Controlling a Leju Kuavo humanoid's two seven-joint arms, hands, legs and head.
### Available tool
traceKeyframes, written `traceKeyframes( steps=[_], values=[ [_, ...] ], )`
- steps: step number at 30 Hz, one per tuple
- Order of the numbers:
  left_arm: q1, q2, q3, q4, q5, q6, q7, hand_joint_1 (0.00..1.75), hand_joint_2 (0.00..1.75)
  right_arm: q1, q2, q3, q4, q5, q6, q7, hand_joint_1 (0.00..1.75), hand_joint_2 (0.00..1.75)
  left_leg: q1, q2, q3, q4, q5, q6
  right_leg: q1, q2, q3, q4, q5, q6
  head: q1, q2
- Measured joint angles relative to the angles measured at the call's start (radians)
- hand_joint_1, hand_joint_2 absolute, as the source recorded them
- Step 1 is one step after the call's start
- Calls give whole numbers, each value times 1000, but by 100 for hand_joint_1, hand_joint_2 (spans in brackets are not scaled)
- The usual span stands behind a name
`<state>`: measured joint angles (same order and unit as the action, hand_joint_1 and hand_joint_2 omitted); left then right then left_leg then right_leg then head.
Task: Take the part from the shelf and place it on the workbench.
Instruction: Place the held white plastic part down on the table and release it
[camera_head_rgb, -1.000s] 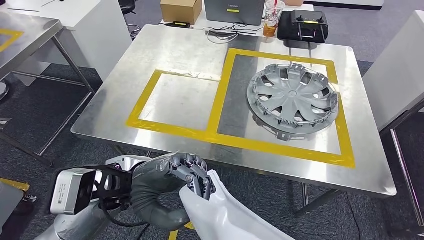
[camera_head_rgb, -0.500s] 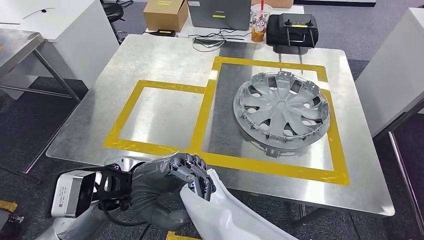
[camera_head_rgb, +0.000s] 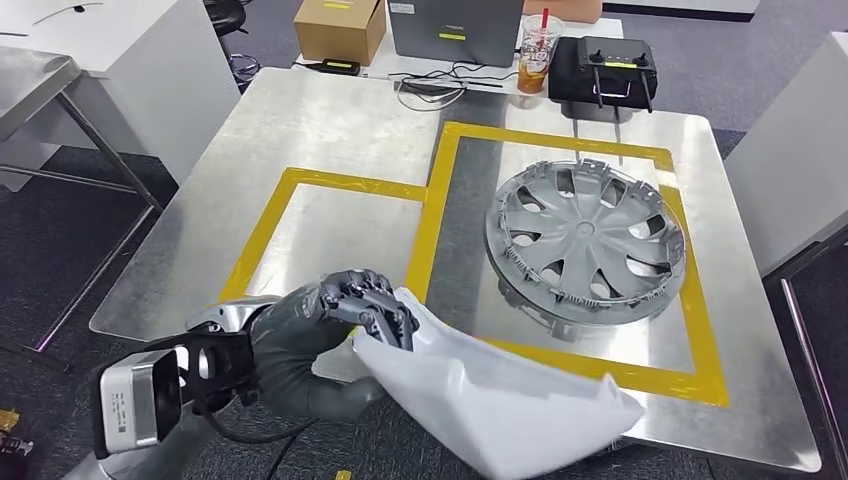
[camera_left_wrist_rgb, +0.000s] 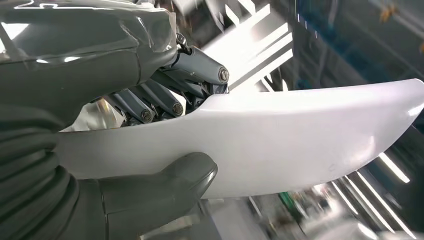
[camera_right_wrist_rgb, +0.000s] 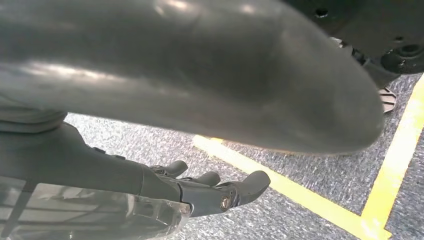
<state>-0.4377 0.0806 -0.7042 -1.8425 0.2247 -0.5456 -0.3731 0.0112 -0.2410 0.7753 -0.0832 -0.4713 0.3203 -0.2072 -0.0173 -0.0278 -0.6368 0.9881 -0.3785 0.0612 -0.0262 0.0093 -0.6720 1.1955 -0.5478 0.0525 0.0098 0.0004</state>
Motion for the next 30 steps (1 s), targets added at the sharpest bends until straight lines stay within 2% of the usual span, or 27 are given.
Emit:
traceKeyframes(
  steps=[1, 2, 3, 5, 7, 8, 9, 11, 12, 13, 14, 16, 17, 19, 21, 23, 24, 26, 27, 28, 29, 30],
  values=[
    [-4, 3, 14, 6, -38, 23, -20, 175, 175, 0, 0, 0, 0, 1, 0, 0, 0, 0, -1, -2, -1, 8, -6, -4, -1, -1, 22, -67, 36, 6, 0, 0],
    [-9, 6, 29, 13, -79, 44, -37, 175, 175, -1, 0, 1, 1, 2, -1, -1, 0, 0, -3, -3, -2, 18, -13, -10, -1, -1, 44, -121, 63, 4, 0, 0],
    [-13, 10, 44, 20, -123, 63, -50, 175, 175, -1, 0, 1, 1, 2, -1, -2, 0, 0, -5, -4, -4, 26, -20, -14, 0, -1, 58, -154, 80, -4, -1, 0],
    [-19, 19, 73, 32, -211, 102, -66, 175, 175, -2, 2, 2, 1, 4, -1, -4, 0, 0, -6, -4, -6, 35, -28, -21, 4, -1, 65, -165, 88, -26, -2, 0],
    [-24, 31, 98, 45, -309, 146, -71, 175, 175, -1, 4, 3, 1, 6, -3, -7, 0, 0, -3, -1, -12, 47, -37, -29, -1, -1, 68, -166, 91, -38, -2, 0],
    [-28, 37, 107, 52, -361, 169, -72, 175, 175, -1, 5, 4, 1, 6, -5, -9, 0, 0, 0, 3, -23, 71, -54, -36, -4, -2, 70, -167, 92, -42, -5, 0],
    [-34, 44, 116, 62, -416, 195, -71, 175, 175, -2, 5, 5, 1, 7, -8, -11, 0, 0, 4, 7, -42, 114, -79, -44, -7, -2, 71, -167, 92, -46, -7, 0],
    [-43, 60, 126, 90, -536, 246, -64, 175, 175, -2, 5, 9, 1, 8, -10, -12, 0, 0, 15, 14, -99, 241, -138, -59, -7, -2, 72, -167, 91, -48, -11, 0],
    [-46, 68, 129, 107, -597, 270, -58, 175, 175, -2, 6, 11, 1, 8, -11, -12, 0, 0, 20, 16, -124, 292, -154, -63, -7, -2, 72, -167, 91, -48, -11, 0],
    [-48, 76, 132, 125, -652, 290, -53, 175, 175, -2, 7, 12, 1, 8, -10, -12, 0, 0, 24, 18, -134, 313, -154, -65, -7, -2, 73, -167, 90, -48, -11, 0],
    [-50, 84, 134, 142, -695, 307, -49, 175, 175, -2, 7, 14, 1, 7, -9, -12, 0, 0, 26, 20, -124, 292, -136, -65, -8, -2, 73, -167, 90, -48, -11, 0],
    [-57, 100, 138, 173, -757, 332, -43, 175, 175, -3, 9, 17, 1, 6, -6, -12, 0, 0, 27, 22, -59, 167, -78, -59, -8, -2, 75, -167, 90, -47, -11, 0],
    [-62, 108, 140, 188, -794, 346, -36, 175, 175, -3, 10, 18, 1, 4, -4, -13, 0, 0, 24, 24, -26, 104, -59, -55, -6, -2, 76, -168, 89, -45, -11, 0],
    [-70, 121, 144, 222, -889, 374, -12, 175, 175, -3, 12, 19, 1, -1, 2, -7, 0, 0, 17, 24, 8, 41, -50, -47, -4, -2, 77, -169, 87, -37, -10, 0],
    [-71, 134, 149, 266, -971, 394, 8, 175, 175, -5, 15, 19, 1, -7, 11, 12, 0, 0, 13, 23, 15, 32, -51, -38, -6, -3, 80, -174, 87, -25, -10, 0],
    [-70, 147, 155, 313, -1012, 413, 13, 175, 175, -7, 17, 20, 2, -13, 24, 40, 0, 0, 14, 24, 31, 12, -41, -26, -7, -4, 73, -159, 78, -21, -9, 0],
    [-69, 150, 158, 337, -1024, 423, 12, 175, 175, -7, 17, 20, 3, -16, 31, 54, 0, 0, 15, 25, 38, 3, -36, -20, -7, -5, 57, -125, 61, -24, -9, 0],
    [-60, 155, 162, 384, -1049, 438, 11, 175, 175, -6, 17, 20, 7, -21, 43, 79, 0, 0, 12, 25, 41, -1, -35, -12, -6, -5, -4, -5, 11, -35, -8, 0],
    [-51, 157, 163, 402, -1061, 442, 12, 175, 175, -6, 17, 20, 9, -21, 50, 88, 0, 0, 10, 24, 41, -1, -36, -11, -5, -5, -36, 57, -9, -36, -8, 0],
    [-40, 160, 164, 418, -1074, 446, 12, 175, 175, -5, 17, 20, 12, -22, 56, 95, 0, 0, 8, 24, 40, -1, -36, -10, -5, -5, -57, 92, -16, -33, -9, 0],
    [-29, 163, 164, 432, -1085, 449, 13, 175, 175, -3, 18, 21, 16, -22, 62, 100, 0, 0, 8, 23, 41, 0, -37, -10, -6, -5, -60, 91, -9, -27, -8, 0],
    [-19, 166, 166, 444, -1094, 452, 13, 175, 175, -2, 18, 21, 20, -22, 66, 104, 0, 0, 8, 21, 41, 1, -39, -12, -6, -5, -44, 50, 12, -18, -8, 0]
  ],
)
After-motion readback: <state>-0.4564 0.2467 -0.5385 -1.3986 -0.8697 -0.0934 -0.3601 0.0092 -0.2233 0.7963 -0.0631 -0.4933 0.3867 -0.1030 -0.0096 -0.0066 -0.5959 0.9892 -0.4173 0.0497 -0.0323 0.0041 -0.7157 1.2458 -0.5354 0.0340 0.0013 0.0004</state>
